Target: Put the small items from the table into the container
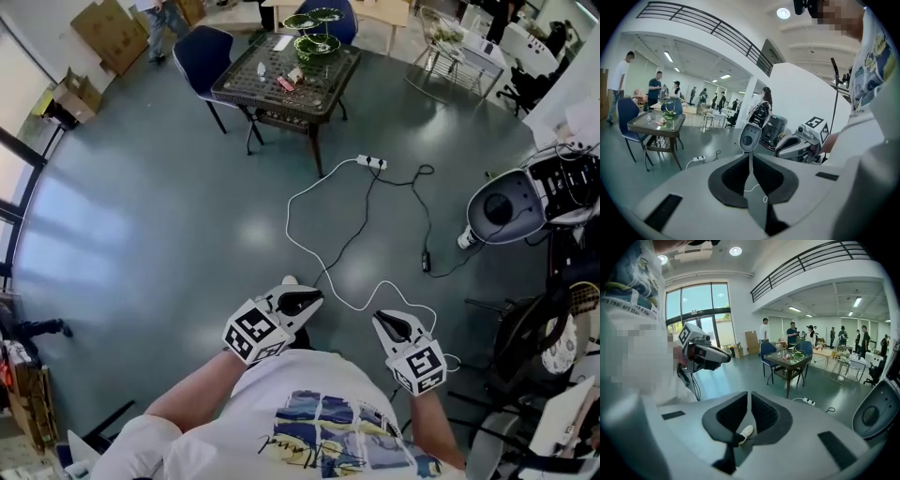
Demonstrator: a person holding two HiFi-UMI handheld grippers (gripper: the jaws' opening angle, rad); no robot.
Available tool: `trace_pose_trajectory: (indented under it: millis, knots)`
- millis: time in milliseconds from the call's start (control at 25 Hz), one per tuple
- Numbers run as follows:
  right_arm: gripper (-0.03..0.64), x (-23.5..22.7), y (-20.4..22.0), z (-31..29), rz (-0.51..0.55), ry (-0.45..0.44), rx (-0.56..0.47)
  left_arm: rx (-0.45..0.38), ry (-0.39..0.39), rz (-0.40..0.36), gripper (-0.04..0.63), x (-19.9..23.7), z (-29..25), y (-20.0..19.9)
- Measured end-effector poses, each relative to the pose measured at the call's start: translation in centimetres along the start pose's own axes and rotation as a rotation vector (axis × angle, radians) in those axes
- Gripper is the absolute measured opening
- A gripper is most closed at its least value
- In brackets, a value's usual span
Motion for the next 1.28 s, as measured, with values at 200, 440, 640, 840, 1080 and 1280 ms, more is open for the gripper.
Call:
trace_pose_trajectory:
  millis: [200,440,640,840,1080,1280]
  knots:
    - [0.016,-3.2,-8.3,-6.4,0.035,0.008,0.022,-0.046,-0.021,0.006,0.022,9.4,2.3,-4.2]
    - [0.051,-6.4,-20.4,-15.4,0.138,-0.002,0.019,-0.028,-0.098,0.01,0.061,21.1,6.6,-7.4]
    - [0.091,-8.6,-27.0,-20.6,0.179,-0.072,0.031,-0.064,-0.177,0.088,0.064,29.0,8.0,-10.1]
    - [0.137,-11.5,-30.2,-26.1,0.184,-0.117,0.046,-0.097,-0.234,0.17,0.071,35.4,8.2,-10.7]
    - [0.137,-17.6,-37.7,-32.6,0.23,-0.148,0.0,-0.062,-0.314,0.227,0.075,44.1,7.6,-13.3]
    - [0.137,-24.1,-42.7,-36.1,0.22,-0.157,-0.012,-0.021,-0.346,0.225,0.075,52.1,5.5,-18.6]
Point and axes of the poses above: the fingertips, and each gripper's own axes: z backward along the fingers, x to its left, y out of its underside, the point moved 5 cm from there along z, backward along the fingers, and after that the axes turned 12 degrees about x, right-handed, at the moved point
